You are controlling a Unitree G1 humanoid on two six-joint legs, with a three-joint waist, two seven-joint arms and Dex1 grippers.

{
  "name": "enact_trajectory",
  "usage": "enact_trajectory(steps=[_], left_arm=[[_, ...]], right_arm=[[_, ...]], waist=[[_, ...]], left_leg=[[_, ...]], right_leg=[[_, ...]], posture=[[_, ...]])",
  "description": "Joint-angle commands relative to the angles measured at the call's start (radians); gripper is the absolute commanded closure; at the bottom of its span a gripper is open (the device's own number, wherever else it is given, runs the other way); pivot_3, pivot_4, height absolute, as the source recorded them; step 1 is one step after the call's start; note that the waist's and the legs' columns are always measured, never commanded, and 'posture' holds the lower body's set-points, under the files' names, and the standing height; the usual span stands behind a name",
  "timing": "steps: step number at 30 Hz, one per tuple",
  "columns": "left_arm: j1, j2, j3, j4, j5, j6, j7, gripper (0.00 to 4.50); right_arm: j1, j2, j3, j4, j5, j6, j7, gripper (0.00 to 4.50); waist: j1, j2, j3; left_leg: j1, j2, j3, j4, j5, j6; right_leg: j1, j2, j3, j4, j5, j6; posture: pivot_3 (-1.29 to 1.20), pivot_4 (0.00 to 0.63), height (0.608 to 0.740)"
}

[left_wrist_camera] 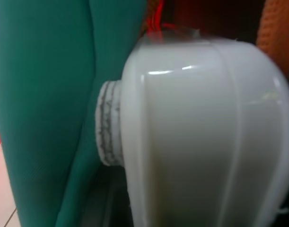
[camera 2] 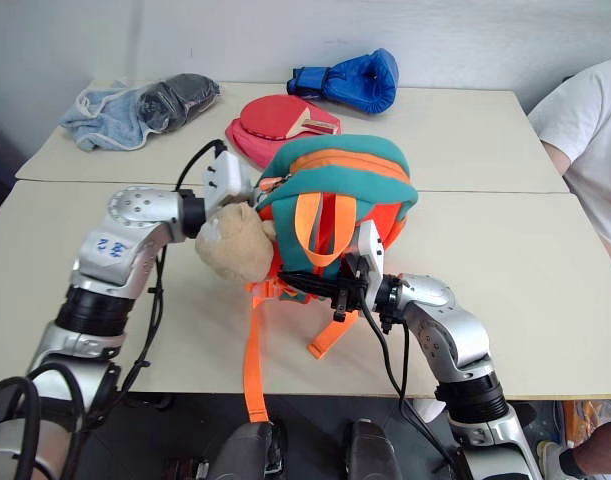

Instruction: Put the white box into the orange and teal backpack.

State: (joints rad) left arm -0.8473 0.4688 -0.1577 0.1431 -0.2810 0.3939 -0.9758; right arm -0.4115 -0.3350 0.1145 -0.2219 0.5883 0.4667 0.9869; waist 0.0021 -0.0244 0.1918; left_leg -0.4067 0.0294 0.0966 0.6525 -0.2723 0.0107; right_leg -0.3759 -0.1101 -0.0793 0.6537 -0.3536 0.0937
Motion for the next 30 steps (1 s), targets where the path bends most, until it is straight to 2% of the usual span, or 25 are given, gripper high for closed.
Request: enact_trajectory(steps=[1, 3, 5, 11, 17, 19, 22, 25, 30], left_arm=[[-0.050, -0.064, 0.020, 0.051, -0.013, -0.035, 0.015, 2.91], [-0.059, -0.071, 0.029, 0.060, -0.024, -0.036, -0.005, 2.31], [-0.052, -0.034, 0.024, 0.055, -0.027, -0.064, -0.088, 1.77], [-0.091, 0.157, 0.159, 0.190, -0.135, -0.072, -0.355, 0.37], [-0.051, 0.374, 0.201, 0.237, -0.166, 0.000, -0.552, 0.37], [-0.022, 0.414, 0.226, 0.228, -0.163, -0.023, -0.555, 0.37], [0.127, 0.453, 0.334, 0.014, -0.277, 0.078, -0.508, 0.37], [0.288, 0.453, 0.421, -0.226, -0.379, 0.177, -0.435, 0.37], [0.397, 0.369, 0.486, -0.479, -0.493, 0.261, -0.221, 0.37]], right_arm=[[0.000, 0.015, 0.009, -0.031, -0.003, -0.025, -0.016, 4.50], [0.002, 0.013, 0.002, -0.031, -0.010, -0.029, -0.027, 4.50], [0.003, 0.010, -0.002, -0.032, -0.016, -0.031, -0.040, 4.50], [0.008, 0.006, -0.020, -0.032, -0.023, -0.034, -0.077, 4.50], [0.011, 0.009, -0.030, -0.027, -0.043, -0.046, -0.128, 4.50], [0.011, 0.008, -0.032, -0.025, -0.043, -0.049, -0.136, 4.50], [0.010, 0.006, -0.029, -0.023, -0.044, -0.052, -0.135, 4.50], [0.006, 0.005, -0.028, -0.018, -0.048, -0.053, -0.137, 4.50], [-0.005, 0.003, -0.025, -0.004, -0.052, -0.055, -0.132, 4.50]], waist=[[-0.002, 0.000, 0.000], [-0.003, 0.000, 0.000], [-0.003, 0.000, 0.000], [-0.024, 0.000, 0.000], [-0.030, 0.000, 0.000], [-0.030, 0.000, 0.000], [-0.029, 0.000, 0.000], [-0.031, 0.000, 0.000], [-0.028, 0.000, 0.000]], left_leg=[[0.000, 0.000, 0.000, 0.000, 0.000, 0.000], [0.000, 0.000, 0.000, 0.000, 0.000, 0.000], [0.000, 0.001, 0.000, 0.000, 0.000, -0.001], [0.000, 0.003, 0.002, -0.002, 0.002, -0.003], [0.000, 0.002, 0.002, -0.003, 0.002, -0.003], [0.000, 0.002, 0.001, -0.003, 0.001, -0.002], [0.000, 0.001, 0.001, -0.003, 0.001, -0.002], [0.000, 0.001, -0.001, -0.003, 0.000, -0.001], [0.000, 0.001, -0.003, -0.003, 0.001, -0.001]], right_leg=[[0.000, 0.000, 0.000, 0.000, 0.000, 0.000], [0.000, 0.000, 0.000, 0.000, 0.000, 0.000], [0.000, 0.000, -0.001, 0.000, 0.000, 0.000], [-0.002, 0.002, -0.004, 0.000, 0.000, 0.000], [-0.002, 0.001, -0.007, 0.000, 0.000, 0.000], [-0.002, 0.001, -0.007, 0.000, 0.000, 0.000], [-0.002, -0.002, -0.004, 0.000, 0.000, 0.000], [-0.001, -0.004, 0.001, -0.001, 0.000, 0.000], [0.000, -0.005, 0.002, -0.001, 0.000, 0.000]], posture=[[0.00, 0.150, 0.740], [0.00, 0.150, 0.740], [0.00, 0.150, 0.740], [0.00, 0.150, 0.740], [0.00, 0.150, 0.740], [0.00, 0.150, 0.740], [0.00, 0.150, 0.740], [0.00, 0.150, 0.740], [0.00, 0.150, 0.740]])
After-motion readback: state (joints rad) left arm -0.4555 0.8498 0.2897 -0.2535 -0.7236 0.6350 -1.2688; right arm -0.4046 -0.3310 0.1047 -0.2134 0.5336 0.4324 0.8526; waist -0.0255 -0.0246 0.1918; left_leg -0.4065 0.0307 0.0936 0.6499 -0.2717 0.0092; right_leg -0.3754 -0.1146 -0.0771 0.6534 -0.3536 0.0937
